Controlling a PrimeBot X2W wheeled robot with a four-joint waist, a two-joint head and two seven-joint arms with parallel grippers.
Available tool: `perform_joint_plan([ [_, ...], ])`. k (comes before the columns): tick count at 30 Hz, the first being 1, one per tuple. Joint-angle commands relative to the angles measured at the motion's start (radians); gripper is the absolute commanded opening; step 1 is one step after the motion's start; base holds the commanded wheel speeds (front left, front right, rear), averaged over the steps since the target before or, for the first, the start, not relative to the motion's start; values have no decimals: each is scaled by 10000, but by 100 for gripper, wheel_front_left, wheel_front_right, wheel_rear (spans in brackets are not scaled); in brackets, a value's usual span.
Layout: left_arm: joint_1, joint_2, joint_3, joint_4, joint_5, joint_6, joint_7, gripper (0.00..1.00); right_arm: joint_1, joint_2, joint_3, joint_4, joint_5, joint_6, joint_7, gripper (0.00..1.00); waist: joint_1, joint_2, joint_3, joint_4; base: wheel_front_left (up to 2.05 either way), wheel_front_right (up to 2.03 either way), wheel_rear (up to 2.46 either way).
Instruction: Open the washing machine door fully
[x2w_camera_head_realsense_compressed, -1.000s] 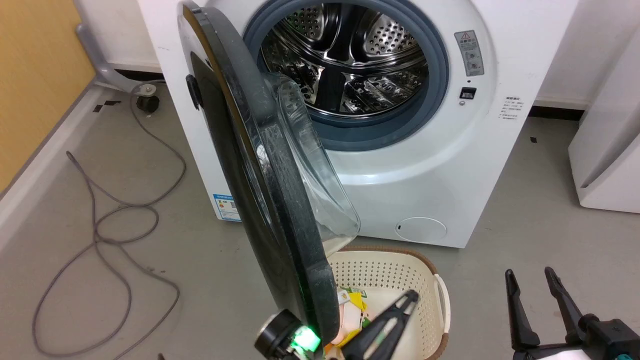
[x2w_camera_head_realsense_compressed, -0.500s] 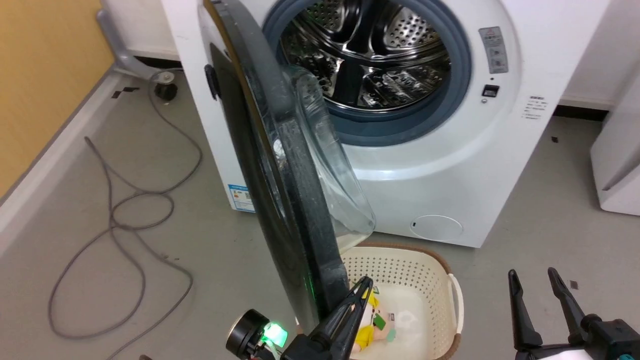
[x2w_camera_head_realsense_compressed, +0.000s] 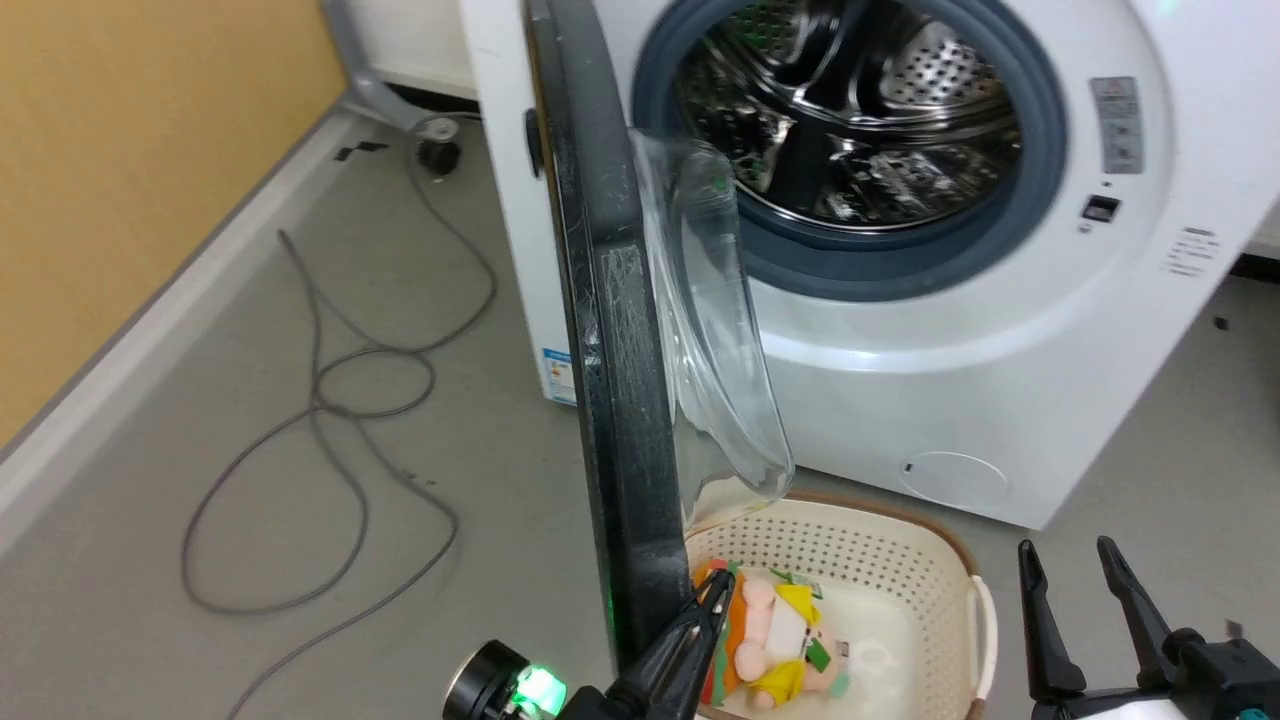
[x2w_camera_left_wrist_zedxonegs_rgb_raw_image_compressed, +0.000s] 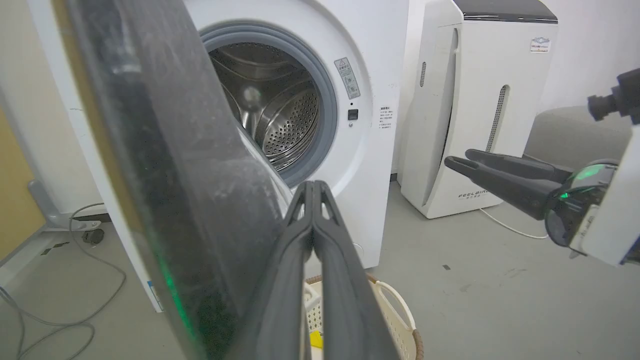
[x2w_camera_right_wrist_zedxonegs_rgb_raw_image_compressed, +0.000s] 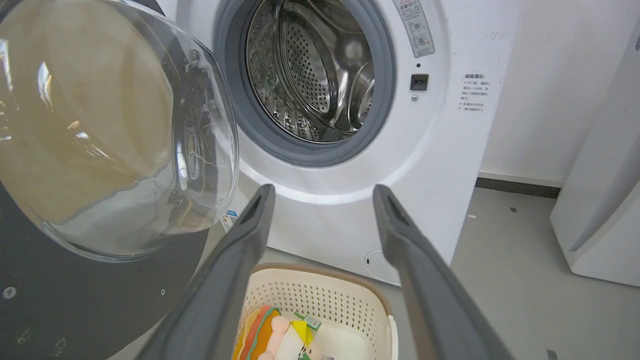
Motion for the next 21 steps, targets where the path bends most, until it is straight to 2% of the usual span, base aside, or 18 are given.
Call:
perform_joint_plan([
  [1, 120, 25, 239, -14, 19, 115, -23, 0, -76, 41, -4, 22, 54, 8, -34, 100, 1, 0, 23, 300, 0, 0, 0],
  [13, 462, 121, 964, -260, 52, 353, -23, 0, -100, 41, -45, 0, 126, 8, -34, 100, 1, 0, 156, 1574, 0, 0, 0],
  [21, 432, 300, 2243, -218, -136, 723, -23, 0, -210, 41, -66, -57, 12, 8, -34, 100, 1, 0, 363, 1974, 0, 0, 0],
])
